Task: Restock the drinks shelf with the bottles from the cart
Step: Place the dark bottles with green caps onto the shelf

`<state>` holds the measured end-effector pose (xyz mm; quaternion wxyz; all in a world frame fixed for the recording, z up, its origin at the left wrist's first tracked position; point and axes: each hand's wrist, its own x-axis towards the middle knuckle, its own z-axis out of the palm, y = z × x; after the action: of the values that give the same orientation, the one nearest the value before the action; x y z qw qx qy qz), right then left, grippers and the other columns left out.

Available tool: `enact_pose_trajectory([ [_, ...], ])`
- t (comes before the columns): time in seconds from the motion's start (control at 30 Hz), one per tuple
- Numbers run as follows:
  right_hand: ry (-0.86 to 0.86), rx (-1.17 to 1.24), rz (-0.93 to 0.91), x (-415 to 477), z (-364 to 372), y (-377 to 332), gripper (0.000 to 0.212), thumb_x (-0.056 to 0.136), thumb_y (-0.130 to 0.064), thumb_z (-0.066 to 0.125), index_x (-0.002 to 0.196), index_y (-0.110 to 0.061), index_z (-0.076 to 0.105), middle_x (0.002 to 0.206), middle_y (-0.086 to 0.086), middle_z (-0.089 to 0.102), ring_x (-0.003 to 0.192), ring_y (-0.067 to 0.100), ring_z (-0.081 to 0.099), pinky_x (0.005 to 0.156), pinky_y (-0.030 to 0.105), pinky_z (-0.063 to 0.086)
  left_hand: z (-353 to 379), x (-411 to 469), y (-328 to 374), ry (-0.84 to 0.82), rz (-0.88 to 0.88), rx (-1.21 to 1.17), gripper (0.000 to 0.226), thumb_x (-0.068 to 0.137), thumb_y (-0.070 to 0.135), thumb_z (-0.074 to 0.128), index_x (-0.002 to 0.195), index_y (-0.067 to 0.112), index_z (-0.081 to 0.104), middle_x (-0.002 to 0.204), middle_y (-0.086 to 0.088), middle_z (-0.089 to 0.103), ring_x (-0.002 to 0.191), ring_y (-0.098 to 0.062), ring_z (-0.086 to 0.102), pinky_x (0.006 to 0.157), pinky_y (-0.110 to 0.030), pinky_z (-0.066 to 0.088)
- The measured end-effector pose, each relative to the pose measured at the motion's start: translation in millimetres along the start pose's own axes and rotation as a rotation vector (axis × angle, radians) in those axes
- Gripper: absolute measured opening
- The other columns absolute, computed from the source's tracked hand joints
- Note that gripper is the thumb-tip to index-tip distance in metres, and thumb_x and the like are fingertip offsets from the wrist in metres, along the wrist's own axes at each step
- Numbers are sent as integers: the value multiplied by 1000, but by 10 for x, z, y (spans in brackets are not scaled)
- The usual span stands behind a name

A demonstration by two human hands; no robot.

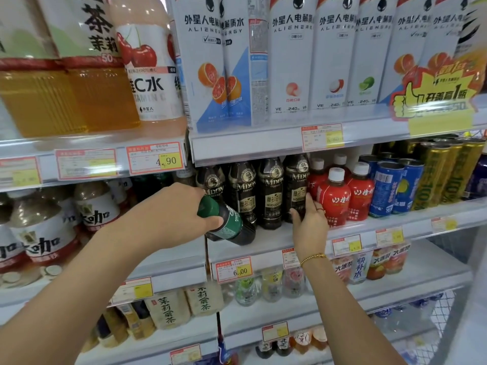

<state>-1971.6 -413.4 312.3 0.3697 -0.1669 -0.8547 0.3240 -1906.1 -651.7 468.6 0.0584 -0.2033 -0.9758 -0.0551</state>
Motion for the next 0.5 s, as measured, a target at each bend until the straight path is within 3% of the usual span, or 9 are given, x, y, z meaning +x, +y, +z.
enact_pose_trajectory([
  [0.2, 42, 84, 17, 26, 40, 7, 50, 88, -16, 62, 134, -7, 47, 125, 16, 55, 112, 30, 54, 91, 37, 48, 22, -30, 25, 5, -20, 37, 39, 85, 53, 52, 87, 15, 56, 84, -2, 61, 75, -17, 59, 69, -33, 51],
  [0.33, 42, 200, 56, 1, -51, -24, 44, 85, -14, 66, 126, -8, 52, 122, 13, 54, 107, 27, 57, 89, 37, 51, 59, -72, 51, 74, -25, 49, 39, 85, 52, 53, 93, 14, 55, 87, -2, 61, 78, -18, 58, 70, -31, 51],
  [0.43, 87, 283, -85, -232, -230, -268, 32, 84, -19, 67, 113, -10, 58, 115, 6, 54, 102, 22, 58, 88, 34, 51, 72, -139, 5, 158, -24, 39, 35, 86, 50, 53, 93, 16, 51, 86, -1, 59, 76, -18, 56, 68, -30, 49],
  [0.5, -62, 349, -243, -487, -348, -561, 32, 81, -32, 67, 109, -18, 59, 110, -7, 52, 102, 13, 54, 90, 28, 48, 53, -209, -74, 215, -26, 21, 33, 86, 51, 53, 88, 19, 47, 81, 1, 55, 73, -16, 53, 62, -28, 43],
])
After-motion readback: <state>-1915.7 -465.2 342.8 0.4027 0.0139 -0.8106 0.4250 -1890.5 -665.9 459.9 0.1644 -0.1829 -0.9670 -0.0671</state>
